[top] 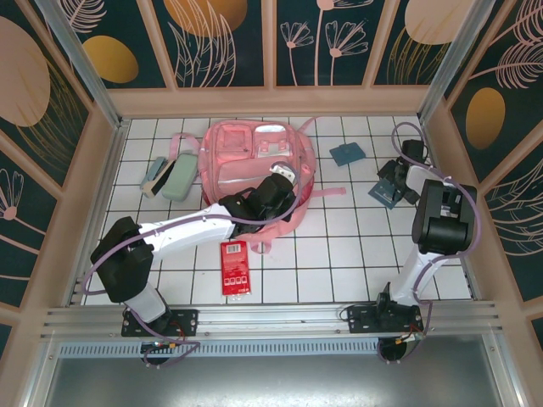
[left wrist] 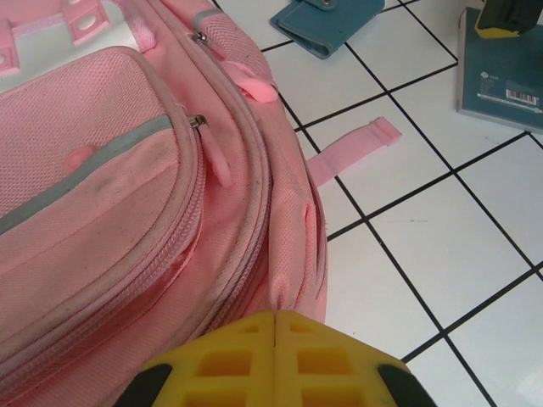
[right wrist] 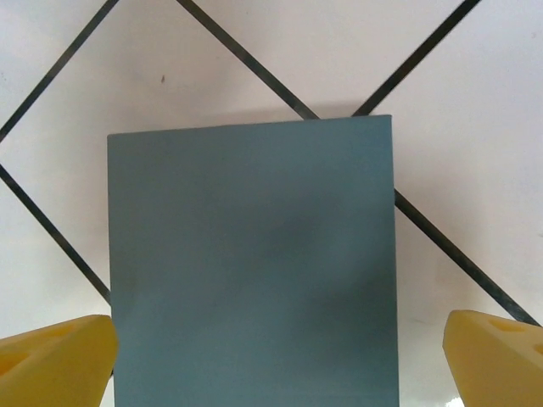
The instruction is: Pack the student bag
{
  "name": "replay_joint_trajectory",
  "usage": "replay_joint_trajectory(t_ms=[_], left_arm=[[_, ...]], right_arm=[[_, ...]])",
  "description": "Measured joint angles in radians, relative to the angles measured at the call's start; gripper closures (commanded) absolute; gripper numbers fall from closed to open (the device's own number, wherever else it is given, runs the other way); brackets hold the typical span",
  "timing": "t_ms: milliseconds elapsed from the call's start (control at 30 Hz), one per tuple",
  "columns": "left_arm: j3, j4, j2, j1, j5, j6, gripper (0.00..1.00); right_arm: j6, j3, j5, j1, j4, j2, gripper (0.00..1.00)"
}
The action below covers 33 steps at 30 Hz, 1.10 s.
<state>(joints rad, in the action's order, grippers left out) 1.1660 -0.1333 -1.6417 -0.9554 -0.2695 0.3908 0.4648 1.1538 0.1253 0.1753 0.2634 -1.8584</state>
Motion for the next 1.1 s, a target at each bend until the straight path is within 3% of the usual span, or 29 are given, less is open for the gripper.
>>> replay_joint_trajectory(t_ms=[1100], left_arm=[[-0.050, 0.051, 0.023, 0.000, 0.000, 0.000, 1.00]], right_arm=[[-0.008, 0.089, 0.003, -0.056, 0.056, -0.097, 0.01]])
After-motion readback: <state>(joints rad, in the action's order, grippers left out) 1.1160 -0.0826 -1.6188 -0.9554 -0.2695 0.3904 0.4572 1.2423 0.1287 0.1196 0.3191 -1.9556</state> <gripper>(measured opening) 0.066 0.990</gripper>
